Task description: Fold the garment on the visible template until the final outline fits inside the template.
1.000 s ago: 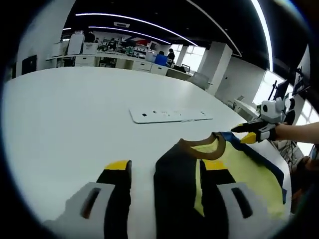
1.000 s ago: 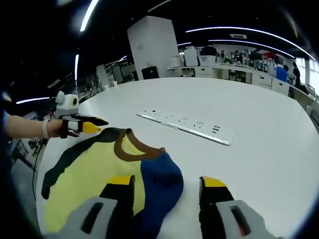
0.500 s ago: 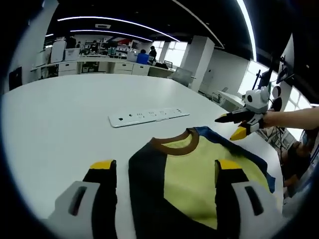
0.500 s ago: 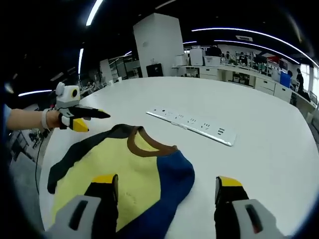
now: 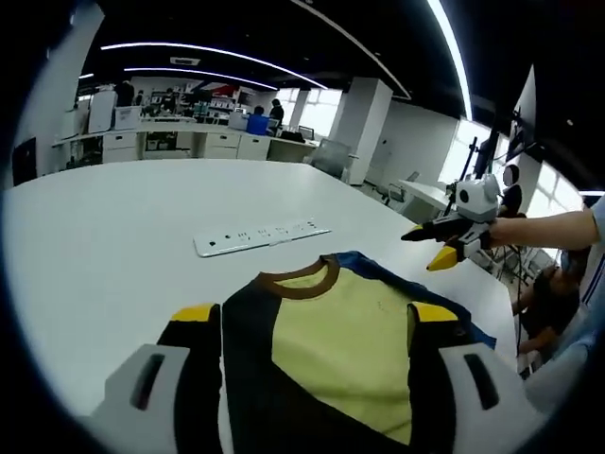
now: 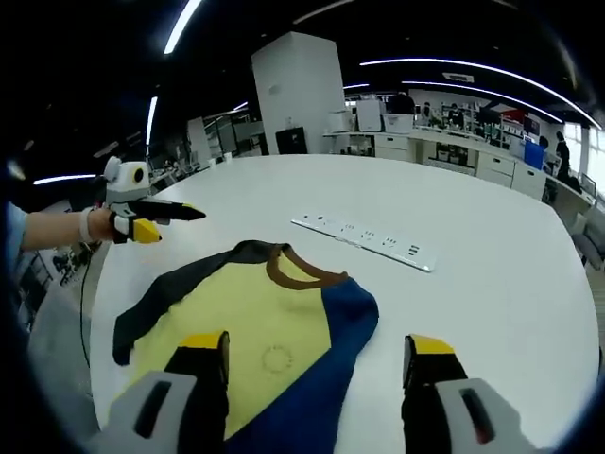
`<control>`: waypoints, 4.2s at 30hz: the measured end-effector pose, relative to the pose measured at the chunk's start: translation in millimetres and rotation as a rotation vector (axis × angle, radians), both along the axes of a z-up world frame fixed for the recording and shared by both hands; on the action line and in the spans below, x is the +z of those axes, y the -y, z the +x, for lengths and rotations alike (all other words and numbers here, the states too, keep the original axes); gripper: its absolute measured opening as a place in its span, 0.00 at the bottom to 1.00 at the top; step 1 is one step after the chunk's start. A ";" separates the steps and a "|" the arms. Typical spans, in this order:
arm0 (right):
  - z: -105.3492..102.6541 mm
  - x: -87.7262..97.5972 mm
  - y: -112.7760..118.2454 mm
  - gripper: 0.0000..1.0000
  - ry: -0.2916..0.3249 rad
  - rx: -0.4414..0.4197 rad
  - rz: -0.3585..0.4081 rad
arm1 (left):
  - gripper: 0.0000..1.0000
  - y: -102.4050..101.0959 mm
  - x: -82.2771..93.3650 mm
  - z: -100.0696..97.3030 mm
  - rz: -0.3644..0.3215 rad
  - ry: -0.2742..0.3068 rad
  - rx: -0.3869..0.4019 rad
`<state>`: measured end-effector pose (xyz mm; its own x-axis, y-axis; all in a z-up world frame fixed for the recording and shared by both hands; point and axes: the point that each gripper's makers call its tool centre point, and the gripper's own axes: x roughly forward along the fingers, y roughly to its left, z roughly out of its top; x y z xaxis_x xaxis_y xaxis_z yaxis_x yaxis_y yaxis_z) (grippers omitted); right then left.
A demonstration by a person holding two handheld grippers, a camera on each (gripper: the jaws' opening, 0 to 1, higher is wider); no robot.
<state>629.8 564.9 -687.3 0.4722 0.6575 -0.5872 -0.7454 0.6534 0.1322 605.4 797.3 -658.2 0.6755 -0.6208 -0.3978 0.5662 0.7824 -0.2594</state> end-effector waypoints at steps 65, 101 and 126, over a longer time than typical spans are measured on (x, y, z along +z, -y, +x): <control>-189.9 -52.7 83.8 0.41 -0.121 -0.130 -0.073 | 0.69 -17.7 15.0 -149.0 -0.111 0.011 0.073; -237.8 -86.4 94.8 0.06 -0.166 -0.169 -0.165 | 0.68 -11.3 -1.6 -166.0 -0.147 -0.031 0.075; -187.9 -31.8 156.7 0.00 -0.075 -0.242 -0.179 | 0.67 -1.7 10.5 -167.9 -0.169 -0.029 0.073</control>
<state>441.9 408.2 -719.1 0.5534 0.4146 -0.7224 -0.5579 0.8285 0.0481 437.5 799.0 -647.7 0.7112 -0.6301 -0.3116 0.4998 0.7650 -0.4061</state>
